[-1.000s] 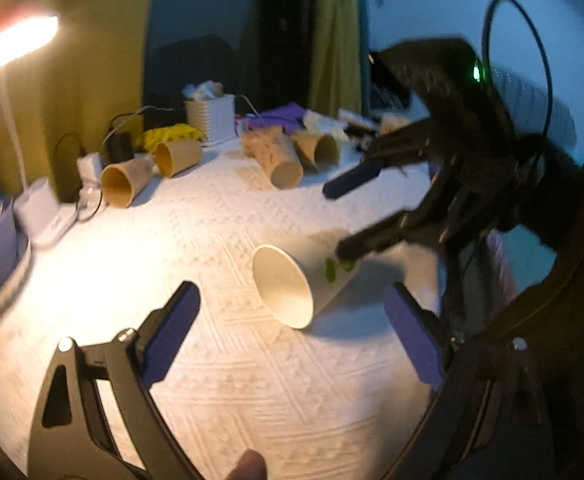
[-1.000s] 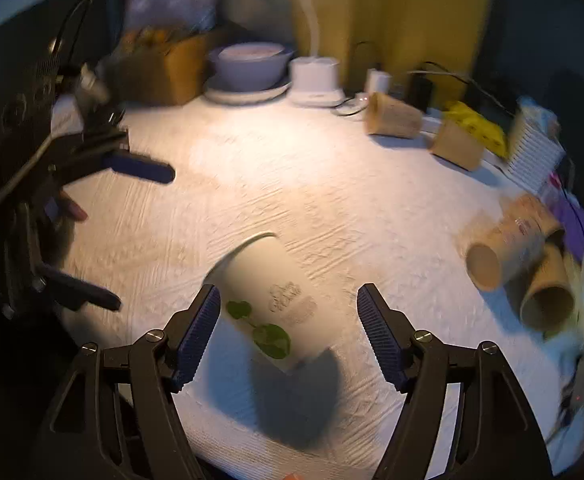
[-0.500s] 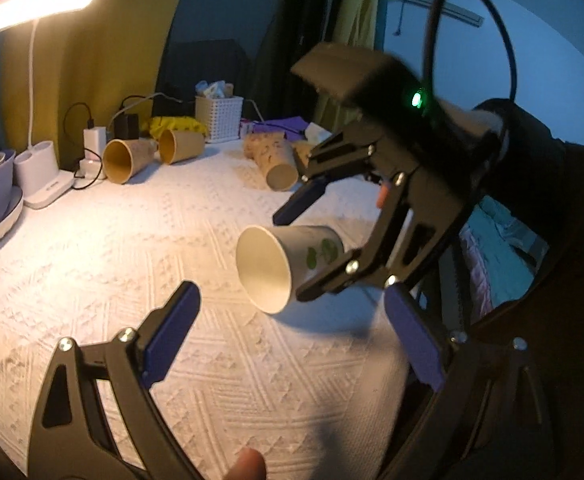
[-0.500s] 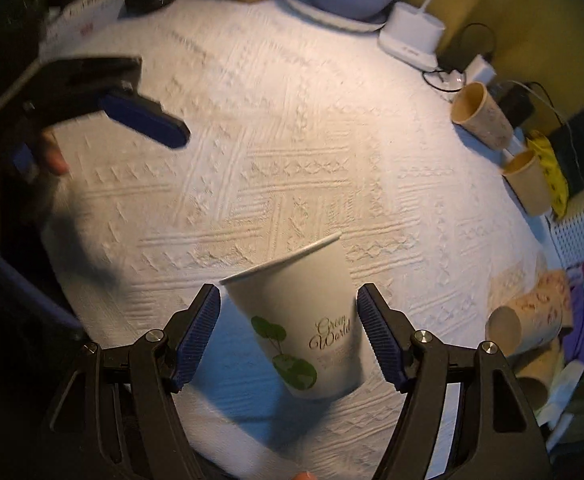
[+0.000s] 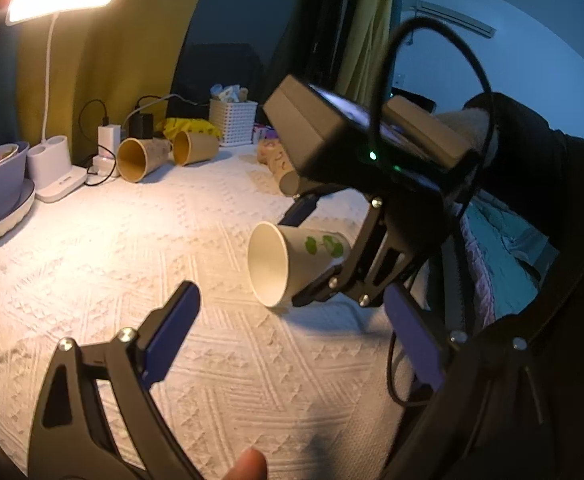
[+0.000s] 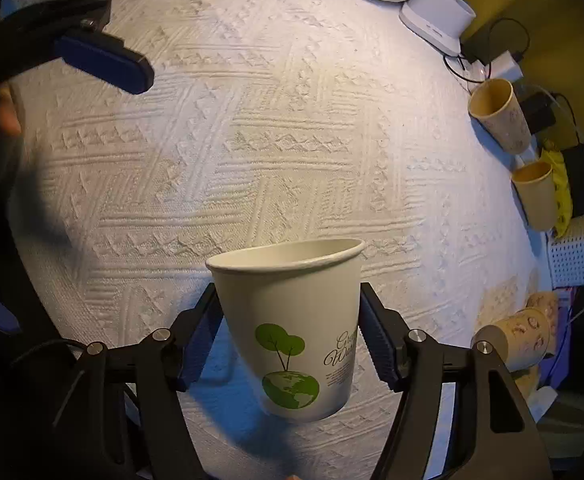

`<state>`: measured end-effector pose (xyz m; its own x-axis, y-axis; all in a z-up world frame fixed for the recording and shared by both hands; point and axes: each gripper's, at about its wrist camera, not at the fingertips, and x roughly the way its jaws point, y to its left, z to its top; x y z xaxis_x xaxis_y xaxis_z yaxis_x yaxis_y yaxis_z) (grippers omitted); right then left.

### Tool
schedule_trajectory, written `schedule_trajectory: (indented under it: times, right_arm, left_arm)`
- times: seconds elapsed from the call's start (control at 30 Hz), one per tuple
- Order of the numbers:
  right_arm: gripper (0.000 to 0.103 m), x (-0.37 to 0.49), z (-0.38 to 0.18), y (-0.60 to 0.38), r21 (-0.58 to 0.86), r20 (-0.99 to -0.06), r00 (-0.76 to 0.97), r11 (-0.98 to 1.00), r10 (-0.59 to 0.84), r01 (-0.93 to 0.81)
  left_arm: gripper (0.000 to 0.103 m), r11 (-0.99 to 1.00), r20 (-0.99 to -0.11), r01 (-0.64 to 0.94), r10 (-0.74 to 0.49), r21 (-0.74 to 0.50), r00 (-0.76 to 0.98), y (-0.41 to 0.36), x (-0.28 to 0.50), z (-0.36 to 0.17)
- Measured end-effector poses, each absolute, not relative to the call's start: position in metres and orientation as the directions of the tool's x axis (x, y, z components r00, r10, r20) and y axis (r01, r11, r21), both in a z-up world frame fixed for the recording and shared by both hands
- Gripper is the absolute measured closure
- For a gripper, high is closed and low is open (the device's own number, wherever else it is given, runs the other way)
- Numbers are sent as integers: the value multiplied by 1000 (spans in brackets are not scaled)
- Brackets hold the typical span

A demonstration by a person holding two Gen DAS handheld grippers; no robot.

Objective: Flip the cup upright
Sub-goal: 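Lift the white cup with the right gripper and rotate it rim-up, then lower the upright cup onto the tablecloth and open the right gripper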

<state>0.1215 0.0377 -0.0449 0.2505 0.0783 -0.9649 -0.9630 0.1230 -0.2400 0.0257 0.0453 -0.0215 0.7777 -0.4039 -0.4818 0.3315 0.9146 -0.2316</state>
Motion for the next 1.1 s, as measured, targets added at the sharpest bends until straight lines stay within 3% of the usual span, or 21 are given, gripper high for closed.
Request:
schedule_trajectory:
  times: [0.33,0.53,0.8,1.1]
  right_arm:
    - [35,127,-32,37,-229,-955,256,180,146,-957]
    - [35,142,-19,26,-159,-915,268,340,302,-927]
    - [35,148,-19,1,5,-763,343,536,548,-844]
    - [35,153,-30,-7,68,-677,433,635,596,-769]
  left_arm:
    - [9,917,-483,320,-398,-239,780,48,26,-23]
    - [9,921,-488,297,-385,-251,783,52,29,-24]
    - [9,927,-494,254,-363,-274,790,60,34,-25]
    - [9,933,-491,205,-332,-295,805,72,37,-27]
